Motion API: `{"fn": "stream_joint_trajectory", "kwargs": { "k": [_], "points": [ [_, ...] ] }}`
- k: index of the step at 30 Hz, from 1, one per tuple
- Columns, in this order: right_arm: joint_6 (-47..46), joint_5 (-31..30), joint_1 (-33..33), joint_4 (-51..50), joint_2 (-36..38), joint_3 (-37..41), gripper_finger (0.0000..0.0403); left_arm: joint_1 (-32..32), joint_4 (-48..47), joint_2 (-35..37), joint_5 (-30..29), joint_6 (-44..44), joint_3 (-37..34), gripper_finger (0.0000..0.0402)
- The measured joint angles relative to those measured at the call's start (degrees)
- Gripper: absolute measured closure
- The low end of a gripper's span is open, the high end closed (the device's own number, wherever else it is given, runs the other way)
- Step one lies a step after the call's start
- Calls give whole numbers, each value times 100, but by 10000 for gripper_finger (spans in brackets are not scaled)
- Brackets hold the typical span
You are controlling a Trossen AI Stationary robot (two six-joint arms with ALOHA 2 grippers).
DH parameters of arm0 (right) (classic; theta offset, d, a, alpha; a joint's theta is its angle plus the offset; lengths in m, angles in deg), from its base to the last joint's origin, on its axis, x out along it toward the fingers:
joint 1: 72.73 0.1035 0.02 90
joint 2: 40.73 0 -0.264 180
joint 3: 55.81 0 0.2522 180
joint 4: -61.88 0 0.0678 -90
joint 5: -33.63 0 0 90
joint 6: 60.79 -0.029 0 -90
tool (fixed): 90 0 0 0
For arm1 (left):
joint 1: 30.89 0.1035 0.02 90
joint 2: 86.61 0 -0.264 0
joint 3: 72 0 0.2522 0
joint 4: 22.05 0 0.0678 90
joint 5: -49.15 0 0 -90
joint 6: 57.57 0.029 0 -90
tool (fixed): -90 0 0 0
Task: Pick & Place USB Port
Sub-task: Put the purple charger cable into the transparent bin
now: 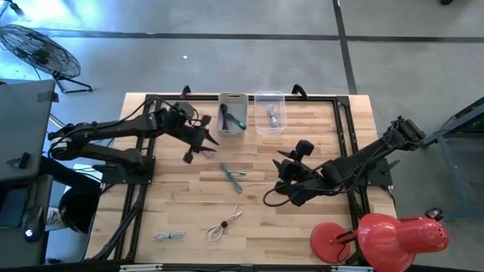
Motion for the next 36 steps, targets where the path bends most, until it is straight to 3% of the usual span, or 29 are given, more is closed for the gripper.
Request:
{"fn": "stream_joint_trajectory", "kwargs": {
  "k": [4, 12, 17, 36],
  "points": [
    [-14, 270, 1, 0, 0, 0, 253, 4, -542, -2, -384, -216, 0, 295],
    [-142, 467, 3, 4, 0, 0, 254, 5, -1085, -2, -486, -701, 0, 295],
    [-147, 571, 3, 3, 0, 0, 253, 4, -1671, -2, -952, -686, 0, 295],
    [-159, 572, 3, -2, 0, 0, 254, 4, -909, -2, -1295, -736, 2, 295]
  ]
}}
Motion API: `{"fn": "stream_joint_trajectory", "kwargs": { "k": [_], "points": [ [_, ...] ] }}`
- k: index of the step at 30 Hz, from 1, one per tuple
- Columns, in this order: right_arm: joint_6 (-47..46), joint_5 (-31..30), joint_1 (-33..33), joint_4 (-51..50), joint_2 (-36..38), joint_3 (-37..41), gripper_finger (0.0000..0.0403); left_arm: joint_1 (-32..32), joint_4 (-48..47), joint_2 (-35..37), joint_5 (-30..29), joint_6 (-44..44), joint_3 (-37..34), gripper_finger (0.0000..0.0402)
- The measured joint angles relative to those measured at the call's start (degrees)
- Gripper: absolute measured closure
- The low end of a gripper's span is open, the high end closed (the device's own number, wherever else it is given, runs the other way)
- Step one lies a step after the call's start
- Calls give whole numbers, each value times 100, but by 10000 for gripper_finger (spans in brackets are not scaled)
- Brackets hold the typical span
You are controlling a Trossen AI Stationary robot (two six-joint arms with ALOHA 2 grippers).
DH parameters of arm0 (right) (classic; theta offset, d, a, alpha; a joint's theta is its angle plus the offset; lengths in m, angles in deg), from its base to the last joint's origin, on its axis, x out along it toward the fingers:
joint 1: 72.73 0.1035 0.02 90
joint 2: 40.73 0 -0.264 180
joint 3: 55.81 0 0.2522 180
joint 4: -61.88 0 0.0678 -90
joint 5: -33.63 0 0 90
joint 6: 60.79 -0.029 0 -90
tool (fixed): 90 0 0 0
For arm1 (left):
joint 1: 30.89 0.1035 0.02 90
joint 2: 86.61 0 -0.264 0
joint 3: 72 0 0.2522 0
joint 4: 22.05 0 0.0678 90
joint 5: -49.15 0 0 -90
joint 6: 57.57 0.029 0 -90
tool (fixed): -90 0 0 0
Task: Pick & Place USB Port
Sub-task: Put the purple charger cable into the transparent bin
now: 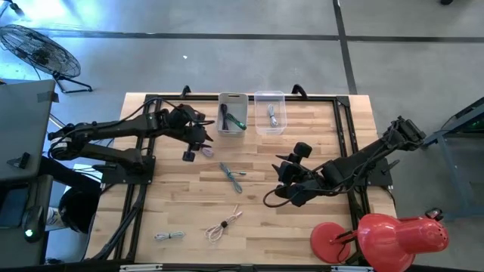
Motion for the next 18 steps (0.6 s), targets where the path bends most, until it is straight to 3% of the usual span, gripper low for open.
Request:
{"fn": "stream_joint_trajectory", "kwargs": {
  "k": [3, 7, 13, 18],
  "points": [
    [0, 7, 0, 0, 0, 0, 254, -33, -55, -2, -432, -21, 0, 295],
    [-3, 46, 0, -5, -2, 0, 254, -213, -229, -2, -1433, -96, 0, 295],
    [-22, 44, 0, -21, -2, 0, 254, -507, -300, -2, -1688, -94, 0, 295],
    [-38, 46, 0, -20, -2, 0, 254, -726, -483, -2, -2601, -172, 0, 290]
  ]
}}
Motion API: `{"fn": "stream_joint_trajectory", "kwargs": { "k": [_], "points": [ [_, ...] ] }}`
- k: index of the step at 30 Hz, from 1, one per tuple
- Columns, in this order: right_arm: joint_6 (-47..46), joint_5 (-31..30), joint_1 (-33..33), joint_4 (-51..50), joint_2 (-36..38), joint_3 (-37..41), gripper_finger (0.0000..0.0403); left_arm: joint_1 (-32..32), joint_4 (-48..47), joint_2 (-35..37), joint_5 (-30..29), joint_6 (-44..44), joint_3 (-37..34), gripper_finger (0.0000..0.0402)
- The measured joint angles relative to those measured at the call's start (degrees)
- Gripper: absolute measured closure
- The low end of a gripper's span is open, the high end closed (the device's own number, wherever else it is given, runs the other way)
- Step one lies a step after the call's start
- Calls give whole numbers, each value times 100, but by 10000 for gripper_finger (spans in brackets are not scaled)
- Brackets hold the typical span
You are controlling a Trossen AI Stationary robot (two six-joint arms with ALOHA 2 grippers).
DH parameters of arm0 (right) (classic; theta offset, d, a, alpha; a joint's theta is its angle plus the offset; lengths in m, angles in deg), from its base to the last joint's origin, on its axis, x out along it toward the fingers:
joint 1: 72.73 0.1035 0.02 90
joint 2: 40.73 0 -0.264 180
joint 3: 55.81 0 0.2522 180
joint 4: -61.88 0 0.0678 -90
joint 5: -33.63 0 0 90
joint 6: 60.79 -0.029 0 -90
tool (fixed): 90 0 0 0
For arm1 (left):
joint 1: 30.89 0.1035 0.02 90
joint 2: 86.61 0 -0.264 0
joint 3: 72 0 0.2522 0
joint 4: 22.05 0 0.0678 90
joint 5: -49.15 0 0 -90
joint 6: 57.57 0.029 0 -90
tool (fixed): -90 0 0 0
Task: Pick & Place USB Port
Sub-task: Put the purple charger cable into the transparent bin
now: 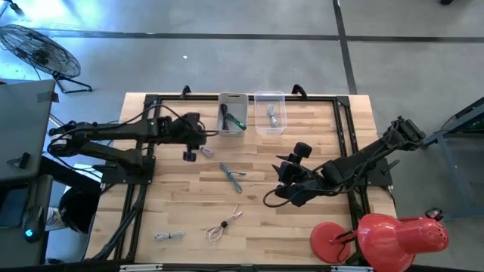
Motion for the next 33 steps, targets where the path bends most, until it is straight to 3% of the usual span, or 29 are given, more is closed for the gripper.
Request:
{"fn": "stream_joint_trajectory", "kwargs": {
  "k": [5, 11, 17, 25, 33],
  "points": [
    [-90, 49, 1, -20, 0, 0, 254, -149, -190, 0, -720, -179, -2, 251],
    [-135, 169, 2, -22, 0, 0, 254, -335, -209, -2, -700, -112, -2, 191],
    [-137, 199, 1, -22, -2, 0, 254, -365, 89, -2, -188, 348, -2, 162],
    [-196, 210, 1, -26, -2, 0, 254, -362, 595, -2, -64, 301, -2, 160],
    [-196, 212, 1, -54, -2, 0, 254, -362, 665, -2, 928, 217, -2, 160]
  ]
}}
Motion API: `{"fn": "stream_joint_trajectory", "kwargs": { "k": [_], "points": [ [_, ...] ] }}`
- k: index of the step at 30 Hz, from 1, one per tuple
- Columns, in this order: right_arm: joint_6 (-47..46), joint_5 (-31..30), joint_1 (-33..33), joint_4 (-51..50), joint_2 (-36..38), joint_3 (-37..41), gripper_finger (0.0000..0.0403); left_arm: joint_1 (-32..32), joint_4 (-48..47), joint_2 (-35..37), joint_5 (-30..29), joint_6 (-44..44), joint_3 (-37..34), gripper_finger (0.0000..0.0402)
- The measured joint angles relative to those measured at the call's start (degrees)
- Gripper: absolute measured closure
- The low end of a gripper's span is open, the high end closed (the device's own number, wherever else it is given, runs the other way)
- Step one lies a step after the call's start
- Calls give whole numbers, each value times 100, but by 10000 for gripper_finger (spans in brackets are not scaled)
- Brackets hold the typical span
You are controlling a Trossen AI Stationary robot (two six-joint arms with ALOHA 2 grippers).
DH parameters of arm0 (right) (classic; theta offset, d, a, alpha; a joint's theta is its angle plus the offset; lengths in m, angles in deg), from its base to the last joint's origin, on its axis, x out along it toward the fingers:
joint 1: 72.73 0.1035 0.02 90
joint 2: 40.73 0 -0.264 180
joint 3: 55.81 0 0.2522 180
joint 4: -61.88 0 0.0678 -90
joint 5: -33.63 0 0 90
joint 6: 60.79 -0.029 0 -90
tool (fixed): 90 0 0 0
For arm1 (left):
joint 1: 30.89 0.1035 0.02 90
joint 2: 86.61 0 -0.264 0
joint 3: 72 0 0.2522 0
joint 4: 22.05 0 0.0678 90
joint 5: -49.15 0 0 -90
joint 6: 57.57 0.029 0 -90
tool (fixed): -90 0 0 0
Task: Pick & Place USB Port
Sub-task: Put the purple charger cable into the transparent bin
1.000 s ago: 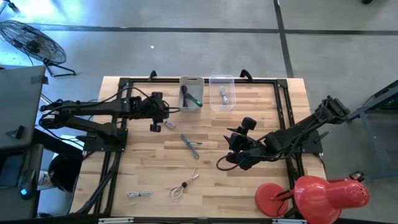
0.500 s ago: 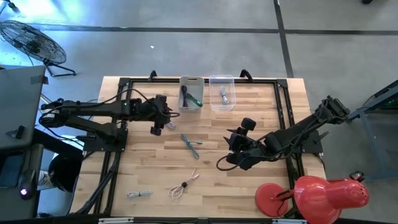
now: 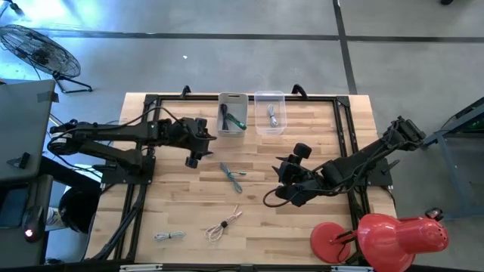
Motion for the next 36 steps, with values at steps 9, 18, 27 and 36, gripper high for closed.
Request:
{"fn": "stream_joint_trajectory", "kwargs": {
  "k": [9, 18, 27, 36],
  "points": [
    [-22, -2, -1, -27, 0, 0, 254, 0, -4, 0, 101, 4, 0, 160],
    [-69, -1, 0, -74, 0, 0, 254, 0, 302, 0, 35, 36, 0, 160],
    [-89, -1, -1, -96, 0, 0, 254, 0, 325, 0, 30, 5, 0, 160],
    [-90, 0, 0, -120, 0, 1, 254, 2, 298, -107, 185, -170, 0, 160]
  ]
}}
